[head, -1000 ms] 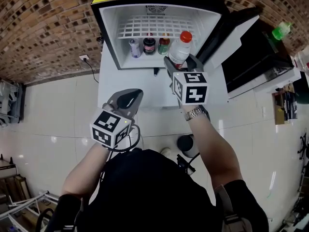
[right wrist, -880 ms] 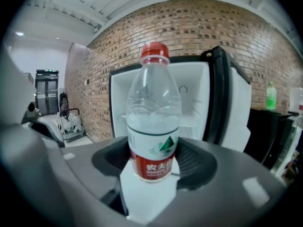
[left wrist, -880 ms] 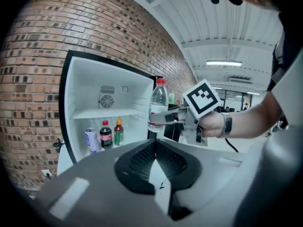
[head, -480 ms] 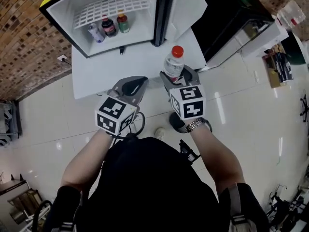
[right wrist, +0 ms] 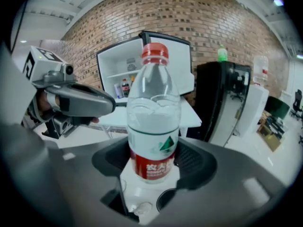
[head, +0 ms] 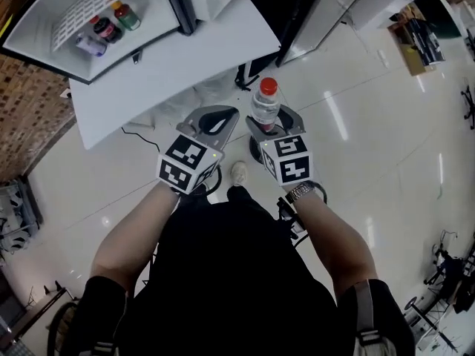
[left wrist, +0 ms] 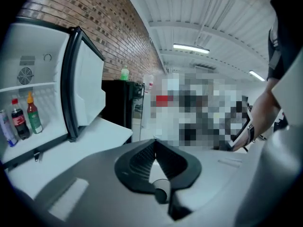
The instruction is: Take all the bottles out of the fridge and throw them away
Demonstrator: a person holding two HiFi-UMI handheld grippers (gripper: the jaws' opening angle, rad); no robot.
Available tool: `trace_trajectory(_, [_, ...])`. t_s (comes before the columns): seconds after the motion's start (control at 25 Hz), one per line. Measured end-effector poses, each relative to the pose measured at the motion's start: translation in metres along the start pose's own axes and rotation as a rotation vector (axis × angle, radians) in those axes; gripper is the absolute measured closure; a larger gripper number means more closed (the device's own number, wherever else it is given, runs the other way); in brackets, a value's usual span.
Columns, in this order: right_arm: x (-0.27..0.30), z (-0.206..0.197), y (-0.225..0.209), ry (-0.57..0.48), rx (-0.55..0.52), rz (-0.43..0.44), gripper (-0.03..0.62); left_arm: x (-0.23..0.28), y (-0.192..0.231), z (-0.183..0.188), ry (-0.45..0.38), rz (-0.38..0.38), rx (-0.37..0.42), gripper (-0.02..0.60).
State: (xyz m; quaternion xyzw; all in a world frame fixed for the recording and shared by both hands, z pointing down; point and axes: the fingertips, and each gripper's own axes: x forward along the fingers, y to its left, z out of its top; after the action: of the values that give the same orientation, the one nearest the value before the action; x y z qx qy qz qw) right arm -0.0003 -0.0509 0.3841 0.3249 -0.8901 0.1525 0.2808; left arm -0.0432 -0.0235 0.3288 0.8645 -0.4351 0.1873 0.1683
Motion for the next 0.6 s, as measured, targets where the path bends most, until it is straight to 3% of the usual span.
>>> trace_trajectory(0.24, [0.010, -0.076, -0.023, 0.081, 0.151, -0.022, 0.310, 0.046, -0.030, -0.033, 0.116, -0.093, 0.027, 0.578])
trace_trajectory(0.6, [0.034, -0.199, -0.051, 0.242, 0.379, -0.120, 0.312, 0.097, -0.052, -0.087, 0.253, -0.226, 0.025, 0.578])
